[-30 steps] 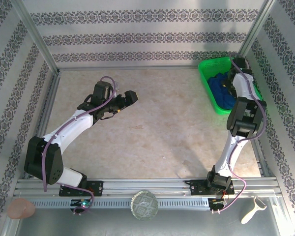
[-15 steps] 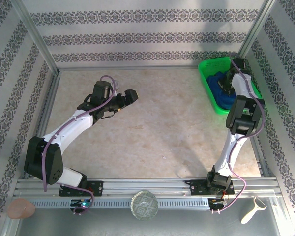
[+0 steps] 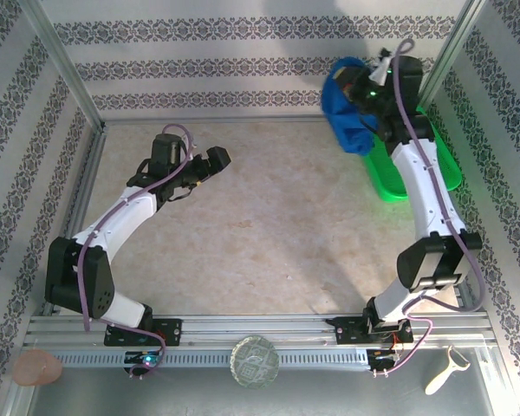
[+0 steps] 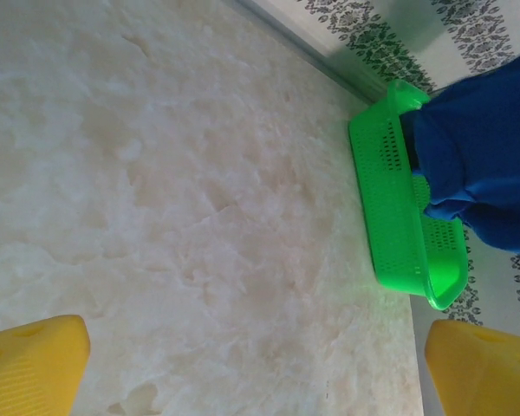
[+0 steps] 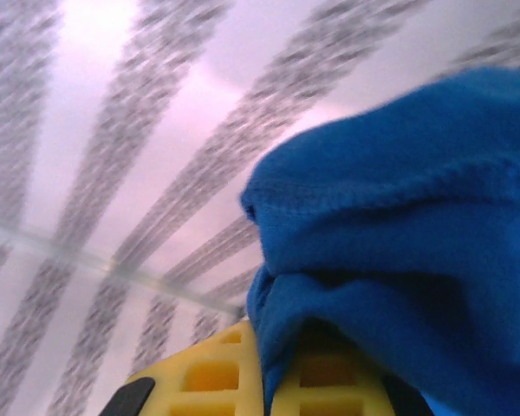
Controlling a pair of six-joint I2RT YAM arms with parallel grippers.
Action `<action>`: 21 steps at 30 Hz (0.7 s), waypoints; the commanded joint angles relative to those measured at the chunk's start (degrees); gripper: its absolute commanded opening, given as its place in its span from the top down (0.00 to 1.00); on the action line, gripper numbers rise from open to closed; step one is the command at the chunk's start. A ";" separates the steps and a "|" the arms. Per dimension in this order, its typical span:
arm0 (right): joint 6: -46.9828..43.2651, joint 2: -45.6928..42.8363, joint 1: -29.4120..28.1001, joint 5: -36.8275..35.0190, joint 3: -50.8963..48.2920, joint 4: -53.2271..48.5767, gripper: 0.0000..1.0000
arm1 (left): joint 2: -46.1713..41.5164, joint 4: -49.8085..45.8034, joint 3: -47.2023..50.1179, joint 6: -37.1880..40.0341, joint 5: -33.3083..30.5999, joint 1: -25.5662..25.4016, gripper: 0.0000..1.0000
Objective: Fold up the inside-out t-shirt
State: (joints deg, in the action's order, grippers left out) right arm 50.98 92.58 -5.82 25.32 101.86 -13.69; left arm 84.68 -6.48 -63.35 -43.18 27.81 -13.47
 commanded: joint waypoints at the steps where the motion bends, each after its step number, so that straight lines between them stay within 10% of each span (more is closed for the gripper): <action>1: -4.14 -2.43 -5.21 2.01 6.77 -0.33 1.00 | 0.09 -2.07 -2.77 2.29 1.66 0.38 0.01; 7: -9.79 -0.65 -14.54 -0.15 23.03 -9.92 1.00 | -2.82 0.21 -1.30 0.59 2.14 0.51 0.01; 12: -10.00 -2.02 -17.24 -2.29 17.28 -8.16 1.00 | -5.64 4.27 0.77 -1.46 2.88 1.12 0.02; 15: -8.37 -4.61 -17.41 -4.06 5.46 -2.20 1.00 | -7.07 7.62 1.92 -2.26 5.40 2.35 0.28; 19: -8.09 -5.37 -16.49 -7.95 -7.39 2.93 1.00 | -8.85 10.57 3.29 -4.10 8.35 5.19 0.90; 21: -8.07 -4.27 -15.47 -8.09 -11.39 4.64 1.00 | -9.51 11.29 3.98 -4.87 9.11 6.69 1.00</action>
State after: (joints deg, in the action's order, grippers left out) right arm 43.11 87.11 -22.61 20.47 94.61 -14.48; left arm 77.06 0.10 -60.55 -45.93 34.00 -8.78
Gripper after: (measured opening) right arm 0.057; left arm 0.041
